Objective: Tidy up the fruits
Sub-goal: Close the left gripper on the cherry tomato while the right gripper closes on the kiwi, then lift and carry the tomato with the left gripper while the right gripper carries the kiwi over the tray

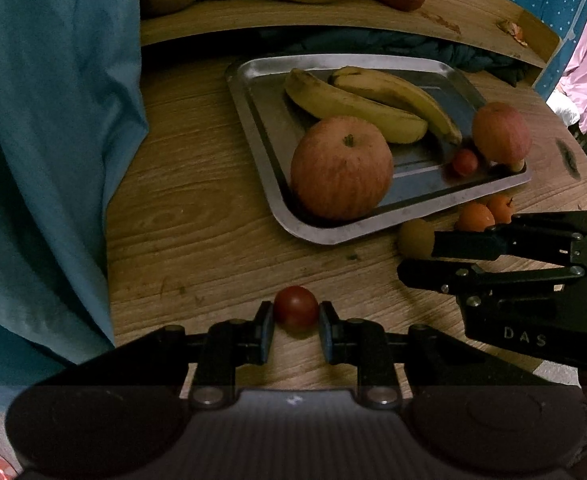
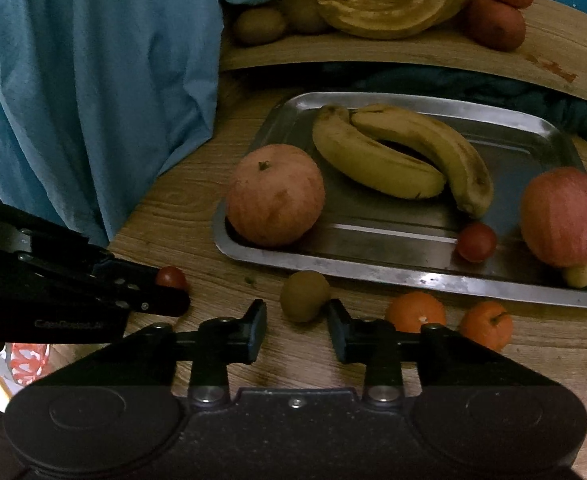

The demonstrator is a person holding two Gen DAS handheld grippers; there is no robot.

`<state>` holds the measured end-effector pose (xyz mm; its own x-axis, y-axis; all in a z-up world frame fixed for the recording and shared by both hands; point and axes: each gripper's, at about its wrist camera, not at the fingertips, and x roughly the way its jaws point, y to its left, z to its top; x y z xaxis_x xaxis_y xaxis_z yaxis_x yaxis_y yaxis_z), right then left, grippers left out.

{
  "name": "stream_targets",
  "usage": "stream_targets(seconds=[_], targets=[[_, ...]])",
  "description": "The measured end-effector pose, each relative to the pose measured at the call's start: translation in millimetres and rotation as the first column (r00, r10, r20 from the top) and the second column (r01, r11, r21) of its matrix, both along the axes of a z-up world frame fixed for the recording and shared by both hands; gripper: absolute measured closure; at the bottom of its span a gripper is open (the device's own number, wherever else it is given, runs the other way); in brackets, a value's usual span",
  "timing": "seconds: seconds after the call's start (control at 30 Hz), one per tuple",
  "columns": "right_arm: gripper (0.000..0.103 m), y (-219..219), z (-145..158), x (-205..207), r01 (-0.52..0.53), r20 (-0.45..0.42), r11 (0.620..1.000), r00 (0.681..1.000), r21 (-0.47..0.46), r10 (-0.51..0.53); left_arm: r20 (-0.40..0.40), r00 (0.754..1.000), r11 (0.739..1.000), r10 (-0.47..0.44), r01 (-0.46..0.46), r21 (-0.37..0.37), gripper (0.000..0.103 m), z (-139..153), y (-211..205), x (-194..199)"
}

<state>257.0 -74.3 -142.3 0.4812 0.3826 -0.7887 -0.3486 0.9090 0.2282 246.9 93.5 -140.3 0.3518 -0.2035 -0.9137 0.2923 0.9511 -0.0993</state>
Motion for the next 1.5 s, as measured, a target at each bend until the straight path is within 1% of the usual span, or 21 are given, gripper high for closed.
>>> stream_targets(seconds=[0.03, 0.33, 0.63, 0.77, 0.83, 0.93, 1.23, 1.37, 1.5], targets=[[0.077, 0, 0, 0, 0.002, 0.003, 1.000, 1.000, -0.002, -0.002, 0.000, 1.000, 1.000, -0.001, 0.001, 0.001, 0.076, 0, 0, 0], [0.077, -4, 0, -5, -0.003, 0.016, 1.000, 1.000, 0.014, 0.003, 0.009, 1.000, 1.000, -0.003, 0.003, 0.009, 0.076, 2, -5, 0], [0.078, -12, 7, -11, -0.016, 0.035, 1.000, 0.999, 0.024, 0.016, 0.026, 1.000, 1.000, -0.006, 0.006, 0.006, 0.076, 8, -14, -1], [0.078, -15, 8, -9, -0.031, 0.026, 0.999, 0.999, 0.025, 0.030, 0.023, 1.000, 1.000, -0.006, 0.005, 0.014, 0.076, 9, -19, 0], [0.076, -13, 7, -6, -0.043, 0.016, 0.999, 0.999, 0.018, 0.043, 0.024, 1.000, 1.000, -0.006, 0.005, 0.017, 0.076, 10, -21, -1], [0.073, -8, 3, -4, -0.070, 0.002, 0.997, 0.998, 0.019, 0.070, 0.025, 1.000, 1.000, 0.004, -0.004, 0.022, 0.076, 10, -21, -2], [0.073, -3, 1, 8, -0.120, 0.010, 0.992, 0.993, 0.039, 0.120, 0.043, 0.998, 0.998, 0.052, -0.054, 0.041, 0.076, 15, -18, -2], [0.074, -1, 1, 17, -0.136, 0.012, 0.989, 0.991, 0.048, 0.136, 0.059, 0.996, 0.996, 0.070, -0.073, 0.052, 0.076, 20, -15, -5], [0.076, 4, 1, 19, -0.185, 0.011, 0.981, 0.983, 0.060, 0.184, 0.065, 0.993, 0.993, 0.101, -0.105, 0.058, 0.076, 21, -11, -6]])
